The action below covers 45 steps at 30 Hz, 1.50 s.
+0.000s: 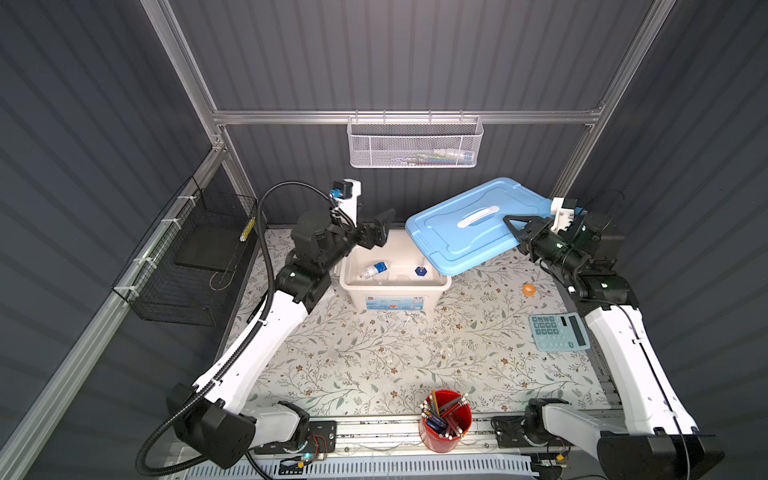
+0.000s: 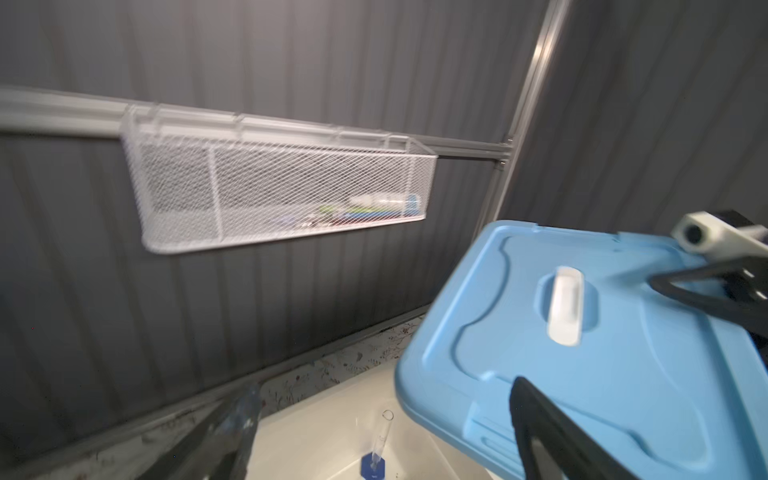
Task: Organize the chemistry lab equipment
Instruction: 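Tilt the blue lid flat above the tub with both grippers, then carry the lid toward the robot, centering it over the tub with both grippers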
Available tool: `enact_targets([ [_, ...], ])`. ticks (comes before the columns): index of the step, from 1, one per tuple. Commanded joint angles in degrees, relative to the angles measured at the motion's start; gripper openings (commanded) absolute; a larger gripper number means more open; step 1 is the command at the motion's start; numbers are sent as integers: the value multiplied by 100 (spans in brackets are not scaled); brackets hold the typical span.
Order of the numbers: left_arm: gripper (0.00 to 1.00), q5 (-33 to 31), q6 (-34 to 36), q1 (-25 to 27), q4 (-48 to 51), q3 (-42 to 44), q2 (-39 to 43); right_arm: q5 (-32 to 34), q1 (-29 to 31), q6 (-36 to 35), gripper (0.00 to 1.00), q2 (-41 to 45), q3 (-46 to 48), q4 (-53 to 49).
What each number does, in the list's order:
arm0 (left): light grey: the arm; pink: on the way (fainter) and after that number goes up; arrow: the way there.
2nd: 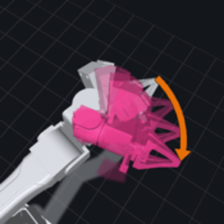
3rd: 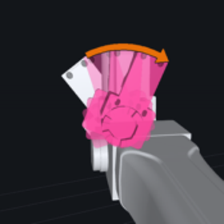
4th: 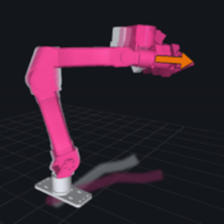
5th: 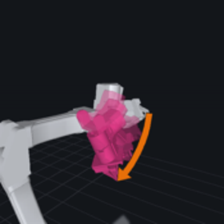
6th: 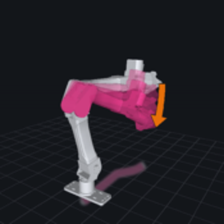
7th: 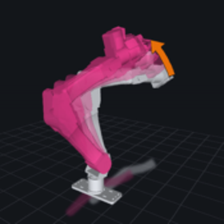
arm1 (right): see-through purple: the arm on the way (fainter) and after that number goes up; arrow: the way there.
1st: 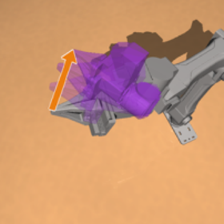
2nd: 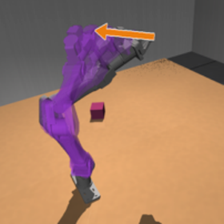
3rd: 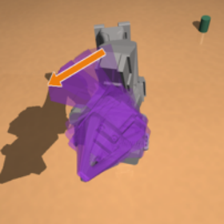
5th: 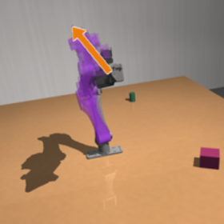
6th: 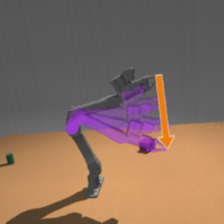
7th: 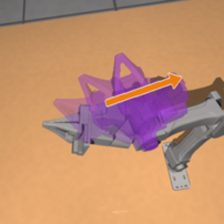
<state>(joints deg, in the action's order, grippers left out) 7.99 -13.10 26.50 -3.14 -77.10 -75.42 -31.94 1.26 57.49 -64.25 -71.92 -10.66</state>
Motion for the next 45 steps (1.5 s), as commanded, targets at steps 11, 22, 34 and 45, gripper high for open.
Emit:
enact_targets([
  [11,87,2301,-3602,-630,158,40,-439,769,557,-1380,14,352,120,1122],
  [22,83,2665,-4275,-435,-727,519,-752,891,930,-1099,12,54,176,1900],
  [34,74,2702,-4507,-146,-1386,377,-1029,1170,1288,-854,10,-374,398,2486],
  [45,53,2682,-4497,-139,-1534,512,-967,1577,1517,-825,10,-474,568,2641],
])
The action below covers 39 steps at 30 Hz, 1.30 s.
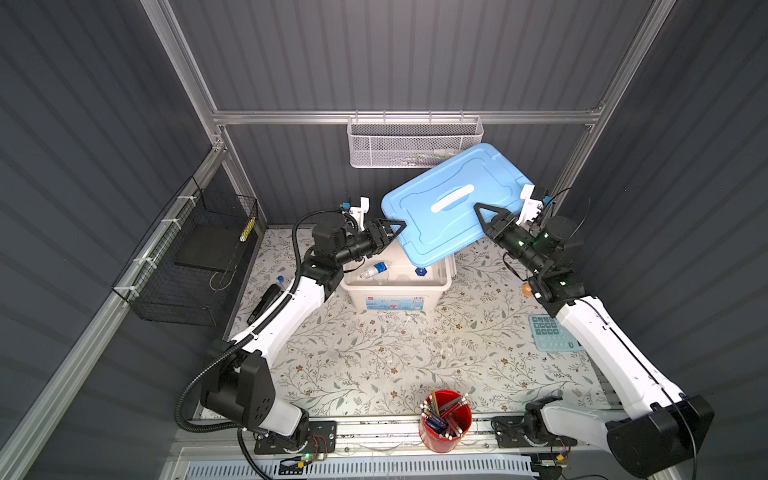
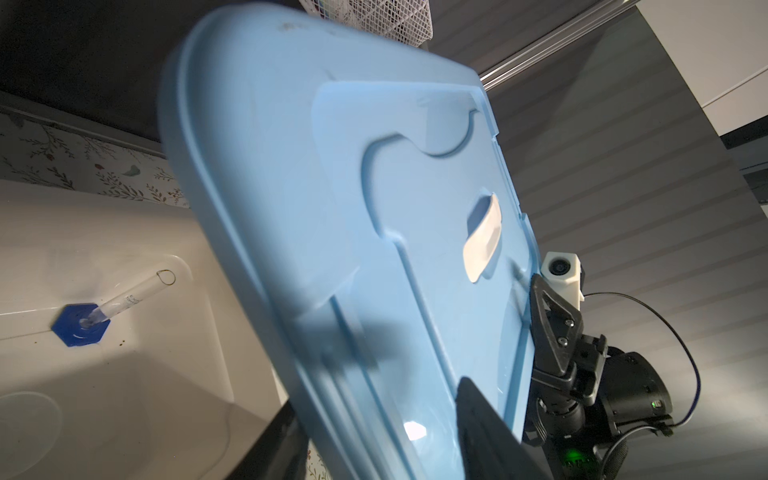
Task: Organize the chemistry lab equipment
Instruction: 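Carry the lid toward the robot, centering it over the tub with both grippers, then lower the blue lid onto the tub's rim with both grippers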
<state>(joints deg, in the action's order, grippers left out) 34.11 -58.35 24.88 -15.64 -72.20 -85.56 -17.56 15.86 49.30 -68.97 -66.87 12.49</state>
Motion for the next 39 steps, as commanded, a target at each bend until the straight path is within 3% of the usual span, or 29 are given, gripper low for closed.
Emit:
enact_targets([
  [1,51,70,26,24,-313,32,43,150,81,4,10,-4,93,356],
  [6,38,87,9,22,-438,102,53,215,202,72,10,-46,236,432],
  [12,32,-15,249,-9,-156,180,219,413,434,210,10,-126,542,588],
  [24,33,-203,973,-273,947,178,746,1335,1223,362,14,-204,1188,940],
  [30,33,-113,949,-326,842,301,891,1456,1415,476,29,-214,1499,1233],
  [36,32,-1,882,-353,609,440,1004,1525,1410,382,53,-123,1571,1299],
  [39,32,52,860,-387,532,488,1030,1593,1411,352,56,-69,1630,1346],
])
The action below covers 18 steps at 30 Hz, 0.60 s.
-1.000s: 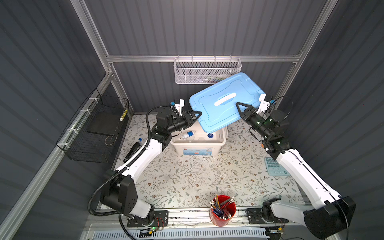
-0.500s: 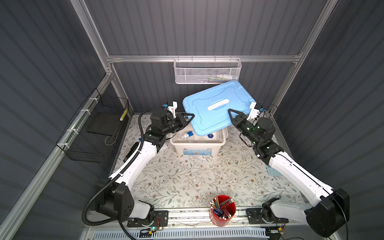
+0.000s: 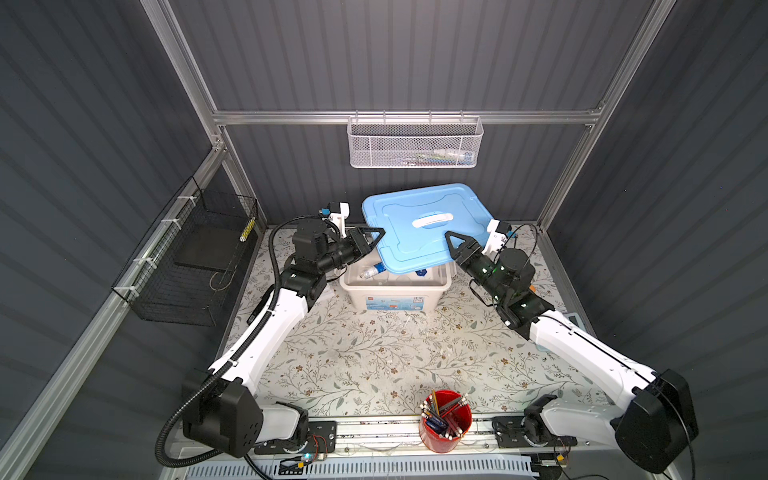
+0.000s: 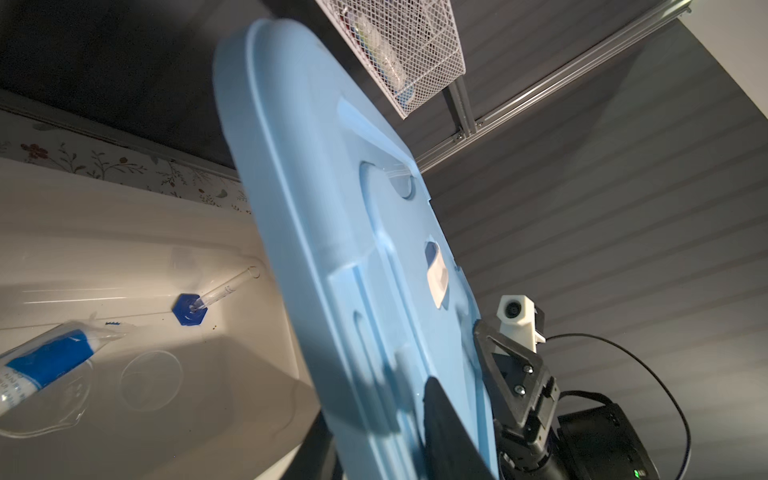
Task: Organize the chemistry lab equipment
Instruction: 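Lower the blue lid onto the tub's rim with both grippers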
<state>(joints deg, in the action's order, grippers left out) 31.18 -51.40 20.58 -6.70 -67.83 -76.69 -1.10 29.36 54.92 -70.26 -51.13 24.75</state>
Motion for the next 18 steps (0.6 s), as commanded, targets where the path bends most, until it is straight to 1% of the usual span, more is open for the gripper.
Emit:
enact_targets([
  [1,31,360,144,35,-390,71,154,-55,58,-212,58,78,77,151],
  [5,31,397,155,-42,-414,63,215,-1,35,-236,62,128,139,161],
  [13,31,450,209,-306,-323,2,372,-49,-113,-165,73,221,438,287],
  [18,30,504,143,-401,-459,6,408,-129,-245,-113,75,276,600,466],
])
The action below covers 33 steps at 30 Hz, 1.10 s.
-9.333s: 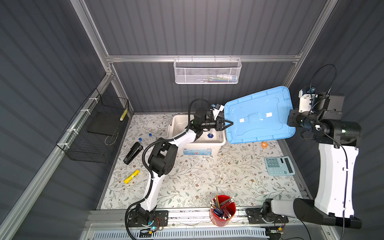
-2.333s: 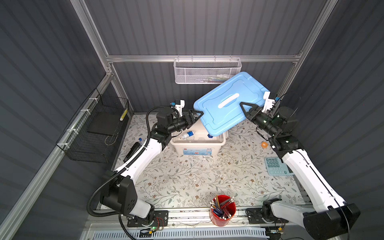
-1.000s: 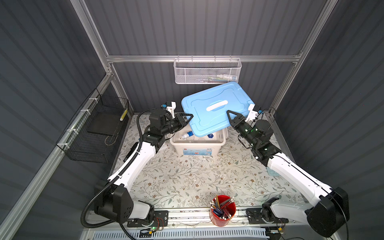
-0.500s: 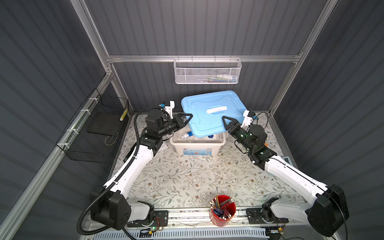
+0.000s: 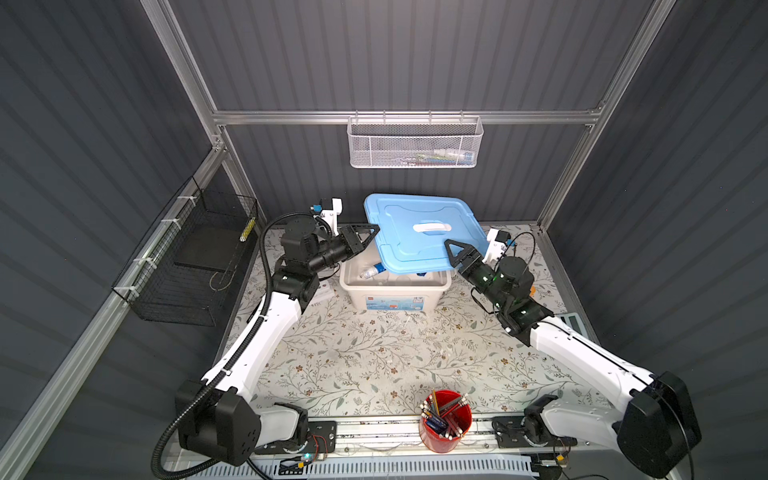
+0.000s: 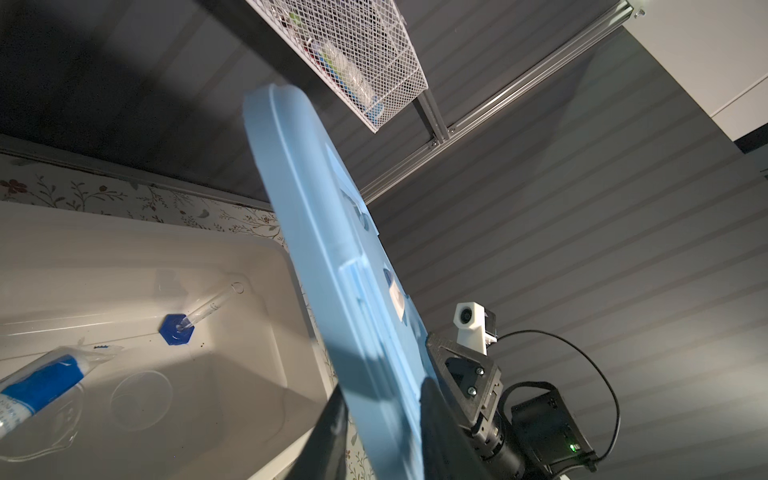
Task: Organize the chemistry lab equipment
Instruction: 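Lower the blue lid onto the tub's rim with both grippers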
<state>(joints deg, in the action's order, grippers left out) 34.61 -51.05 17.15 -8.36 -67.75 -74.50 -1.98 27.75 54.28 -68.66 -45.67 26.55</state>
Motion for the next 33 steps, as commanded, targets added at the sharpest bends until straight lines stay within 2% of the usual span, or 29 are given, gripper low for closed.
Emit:
enact_targets([
  [1,30,175,79,-69,-367,14,190,-54,-93,-41,75,116,71,295],
  [6,29,251,-59,-89,-658,60,123,-135,-156,-10,74,85,170,458],
  [9,29,370,-414,-89,-1137,228,-7,-206,-186,68,61,-42,214,666],
  [12,29,337,-285,-97,-1021,232,38,-225,-240,139,57,-108,277,773],
  [18,29,229,214,-141,-385,44,172,-196,-289,245,55,-154,413,782],
  [23,29,206,335,-154,-279,87,190,-208,-415,383,55,-50,575,726],
  [28,29,160,503,-159,-104,88,151,-183,-498,120,58,423,452,-371],
  [33,29,221,520,-151,-201,148,54,-133,-581,117,59,728,754,-656],
])
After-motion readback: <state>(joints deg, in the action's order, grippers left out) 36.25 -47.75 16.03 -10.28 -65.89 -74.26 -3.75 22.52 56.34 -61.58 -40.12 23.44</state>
